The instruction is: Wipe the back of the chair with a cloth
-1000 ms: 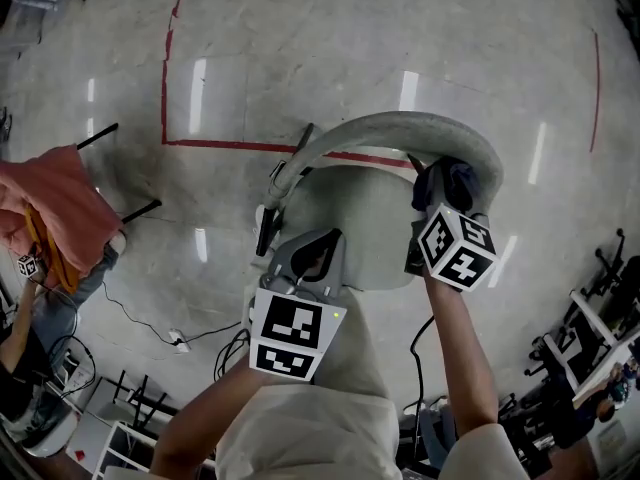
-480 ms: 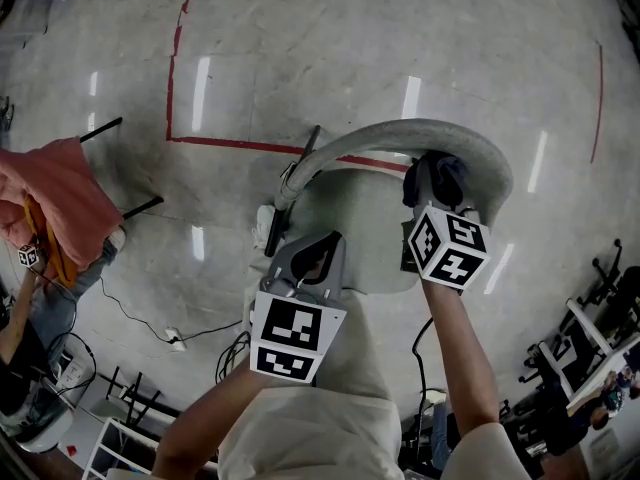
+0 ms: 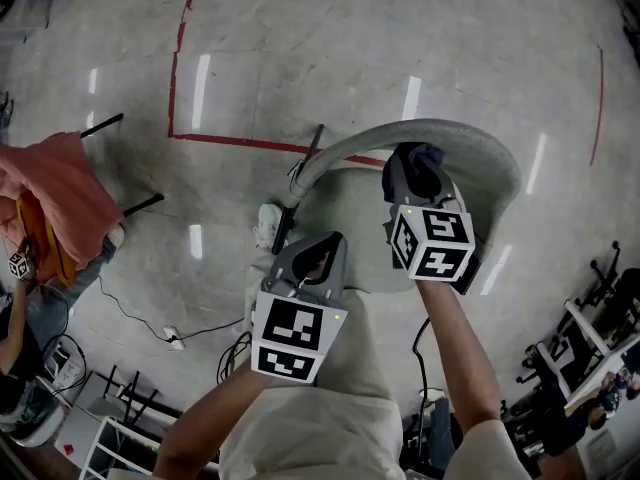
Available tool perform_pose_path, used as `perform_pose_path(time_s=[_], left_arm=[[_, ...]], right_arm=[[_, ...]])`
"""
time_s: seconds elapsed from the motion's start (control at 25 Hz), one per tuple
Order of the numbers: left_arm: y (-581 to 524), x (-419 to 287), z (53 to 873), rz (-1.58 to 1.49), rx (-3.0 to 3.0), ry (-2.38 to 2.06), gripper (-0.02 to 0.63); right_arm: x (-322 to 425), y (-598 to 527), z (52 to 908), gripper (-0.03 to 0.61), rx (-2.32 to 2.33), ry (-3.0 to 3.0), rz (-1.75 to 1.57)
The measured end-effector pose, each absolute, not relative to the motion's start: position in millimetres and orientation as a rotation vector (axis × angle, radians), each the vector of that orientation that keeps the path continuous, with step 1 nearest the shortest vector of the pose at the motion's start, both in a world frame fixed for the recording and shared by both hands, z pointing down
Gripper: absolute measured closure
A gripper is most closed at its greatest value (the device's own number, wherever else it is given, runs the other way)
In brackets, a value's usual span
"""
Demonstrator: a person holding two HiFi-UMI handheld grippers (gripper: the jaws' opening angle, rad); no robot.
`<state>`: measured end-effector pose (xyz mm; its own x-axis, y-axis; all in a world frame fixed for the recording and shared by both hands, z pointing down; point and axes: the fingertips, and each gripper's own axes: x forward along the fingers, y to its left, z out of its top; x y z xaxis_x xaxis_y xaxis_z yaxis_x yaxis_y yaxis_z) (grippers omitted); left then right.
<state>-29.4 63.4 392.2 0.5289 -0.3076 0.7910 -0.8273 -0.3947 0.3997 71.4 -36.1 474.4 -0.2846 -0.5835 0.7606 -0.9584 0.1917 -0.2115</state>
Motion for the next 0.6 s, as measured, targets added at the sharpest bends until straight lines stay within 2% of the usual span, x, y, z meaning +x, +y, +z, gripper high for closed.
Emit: perform_pose_path(time_s=[0.6], left_arm=[[77,-64,390,0.802,1.946,-0.921,0.614]], right_arm=[[8,-21,477,0.5,1.271,-2.039,0.923]])
